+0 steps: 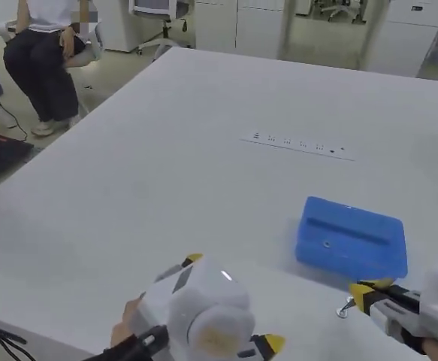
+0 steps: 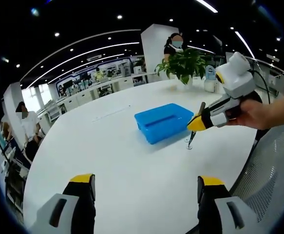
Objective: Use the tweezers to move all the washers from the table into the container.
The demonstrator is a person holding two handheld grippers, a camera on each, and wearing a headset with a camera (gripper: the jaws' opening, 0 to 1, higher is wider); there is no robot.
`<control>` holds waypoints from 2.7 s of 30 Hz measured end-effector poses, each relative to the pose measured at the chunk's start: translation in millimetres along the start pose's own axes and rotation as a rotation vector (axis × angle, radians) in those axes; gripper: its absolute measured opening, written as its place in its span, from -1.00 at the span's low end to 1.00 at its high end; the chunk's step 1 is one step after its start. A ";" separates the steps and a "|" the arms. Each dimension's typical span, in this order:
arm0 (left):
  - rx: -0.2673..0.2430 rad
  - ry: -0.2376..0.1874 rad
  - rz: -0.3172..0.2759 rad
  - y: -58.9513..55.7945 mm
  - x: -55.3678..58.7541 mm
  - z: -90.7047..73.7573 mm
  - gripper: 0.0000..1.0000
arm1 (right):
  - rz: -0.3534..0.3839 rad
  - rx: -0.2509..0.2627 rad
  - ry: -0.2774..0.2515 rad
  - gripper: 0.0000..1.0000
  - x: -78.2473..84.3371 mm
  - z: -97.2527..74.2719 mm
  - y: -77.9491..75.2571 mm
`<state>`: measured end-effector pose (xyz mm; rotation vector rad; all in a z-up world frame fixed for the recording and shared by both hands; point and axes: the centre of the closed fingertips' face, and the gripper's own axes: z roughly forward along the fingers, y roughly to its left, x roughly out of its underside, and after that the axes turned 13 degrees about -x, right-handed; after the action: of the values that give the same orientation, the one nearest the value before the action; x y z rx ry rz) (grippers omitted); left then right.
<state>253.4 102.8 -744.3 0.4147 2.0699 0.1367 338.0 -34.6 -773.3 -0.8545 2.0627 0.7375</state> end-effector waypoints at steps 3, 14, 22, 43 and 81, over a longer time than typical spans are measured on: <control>-0.002 0.001 0.000 0.6 0.4 0.1 0.76 | -0.012 -0.001 0.013 -0.92 2.0 1.6 -0.4; -0.005 0.006 0.004 0.9 1.4 0.5 0.76 | -0.047 -0.013 0.030 -0.93 -0.1 -0.2 1.9; -0.012 0.006 0.001 2.6 1.2 0.0 0.75 | -0.052 -0.020 0.041 -0.93 1.6 -4.3 1.8; -0.016 0.012 0.003 3.5 2.0 0.1 0.75 | -0.072 0.005 0.031 -0.95 0.3 3.8 6.6; -0.015 0.027 0.014 2.8 4.8 1.8 0.75 | -0.118 0.021 -0.121 -0.96 -97.5 3.5 -18.3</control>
<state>253.3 106.9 -748.4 0.4199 2.0917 0.1664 400.1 -12.0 -699.4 -0.8901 1.8933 0.6852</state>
